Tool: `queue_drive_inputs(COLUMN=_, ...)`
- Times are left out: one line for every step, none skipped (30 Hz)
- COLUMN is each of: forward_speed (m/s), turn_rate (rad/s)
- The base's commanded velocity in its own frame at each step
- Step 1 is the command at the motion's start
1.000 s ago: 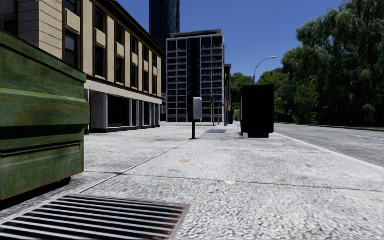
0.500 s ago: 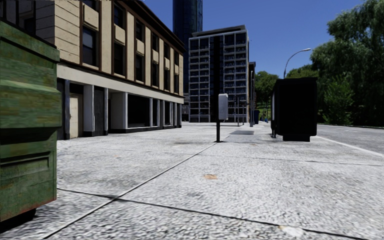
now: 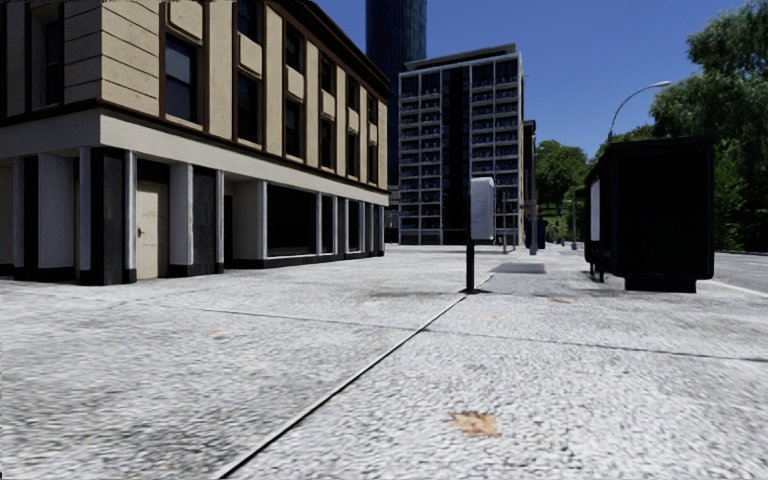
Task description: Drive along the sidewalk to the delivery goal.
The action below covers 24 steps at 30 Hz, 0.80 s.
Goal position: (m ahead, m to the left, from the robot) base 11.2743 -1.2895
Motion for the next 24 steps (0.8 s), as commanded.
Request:
queue_drive_inputs(forward_speed=2.0, turn_rate=0.0)
queue_drive_inputs(forward_speed=2.0, turn_rate=0.0)
queue_drive_inputs(forward_speed=2.0, turn_rate=0.0)
queue_drive_inputs(forward_speed=2.0, turn_rate=0.0)
queue_drive_inputs(forward_speed=2.0, turn_rate=0.0)
queue_drive_inputs(forward_speed=2.0, turn_rate=0.0)
queue_drive_inputs(forward_speed=2.0, turn_rate=0.0)
queue_drive_inputs(forward_speed=2.0, turn_rate=0.0)
queue_drive_inputs(forward_speed=2.0, turn_rate=0.0)
queue_drive_inputs(forward_speed=2.0, turn_rate=0.0)
queue_drive_inputs(forward_speed=2.0, turn_rate=0.0)
queue_drive_inputs(forward_speed=2.0, turn_rate=0.0)
queue_drive_inputs(forward_speed=2.0, turn_rate=0.0)
queue_drive_inputs(forward_speed=2.0, turn_rate=0.0)
queue_drive_inputs(forward_speed=2.0, turn_rate=0.0)
queue_drive_inputs(forward_speed=2.0, turn_rate=0.0)
queue_drive_inputs(forward_speed=2.0, turn_rate=0.0)
queue_drive_inputs(forward_speed=2.0, turn_rate=0.0)
queue_drive_inputs(forward_speed=2.0, turn_rate=0.0)
queue_drive_inputs(forward_speed=2.0, turn_rate=0.0)
queue_drive_inputs(forward_speed=2.0, turn_rate=0.0)
queue_drive_inputs(forward_speed=2.0, turn_rate=0.0)
queue_drive_inputs(forward_speed=2.0, turn_rate=0.0)
queue_drive_inputs(forward_speed=2.0, turn_rate=0.0)
